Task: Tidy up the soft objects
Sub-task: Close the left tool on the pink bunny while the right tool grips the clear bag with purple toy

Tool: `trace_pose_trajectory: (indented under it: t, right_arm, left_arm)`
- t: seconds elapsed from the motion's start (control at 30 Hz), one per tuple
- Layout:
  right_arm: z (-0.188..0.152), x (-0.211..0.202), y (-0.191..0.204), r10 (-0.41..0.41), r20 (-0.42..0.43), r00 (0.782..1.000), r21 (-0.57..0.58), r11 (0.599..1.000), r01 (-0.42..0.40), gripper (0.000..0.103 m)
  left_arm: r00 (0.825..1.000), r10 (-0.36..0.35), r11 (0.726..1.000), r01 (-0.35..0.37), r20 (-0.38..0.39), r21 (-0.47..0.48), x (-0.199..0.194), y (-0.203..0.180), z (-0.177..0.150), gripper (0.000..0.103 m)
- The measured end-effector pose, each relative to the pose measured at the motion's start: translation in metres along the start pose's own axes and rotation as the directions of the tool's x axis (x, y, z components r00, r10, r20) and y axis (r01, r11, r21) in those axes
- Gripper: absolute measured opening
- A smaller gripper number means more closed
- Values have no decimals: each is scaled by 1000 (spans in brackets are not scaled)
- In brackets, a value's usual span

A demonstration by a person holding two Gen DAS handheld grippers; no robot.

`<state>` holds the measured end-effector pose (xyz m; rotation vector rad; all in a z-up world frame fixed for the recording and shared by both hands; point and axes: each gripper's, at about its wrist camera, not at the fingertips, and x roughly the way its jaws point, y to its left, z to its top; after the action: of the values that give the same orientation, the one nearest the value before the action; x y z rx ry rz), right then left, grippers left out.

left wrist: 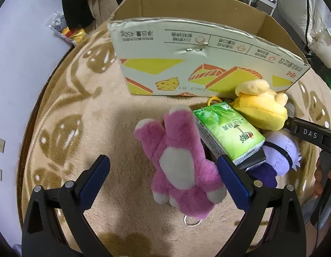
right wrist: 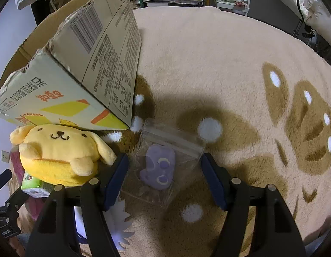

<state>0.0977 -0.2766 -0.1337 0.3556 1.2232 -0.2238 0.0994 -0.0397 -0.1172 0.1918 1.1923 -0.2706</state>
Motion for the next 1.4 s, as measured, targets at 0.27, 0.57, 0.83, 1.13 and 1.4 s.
trace_pose_trajectory:
  t: [0.27,0.57,0.83,1.13,1.4]
  right_arm:
    - [-1,-2,1,-19,0,1000,-15,1000,19,75]
    - [-4,-1,7,-31,5,1000,-32,999,31,72]
    - [-6,-4,19,-46,20,999,-68,997,47,63]
    - [-4,-12,23,-29,24,999,-64,998,30,63]
    - [-3,-20,12,20,55,998,-46,999,-17,63]
  left_arm:
    - [994,-85,996,83,-67,-39,21,2,4,99]
    - [995,-74,997,74,-62,1,29,-9,1,95]
    - [993,-115,993,114,-35,-18,27,-13,5,66]
    - [994,-108,994,108,-10,-10,13,-13,1,59]
    - [996,-86,996,86,20,-5,1,-14,-8,58]
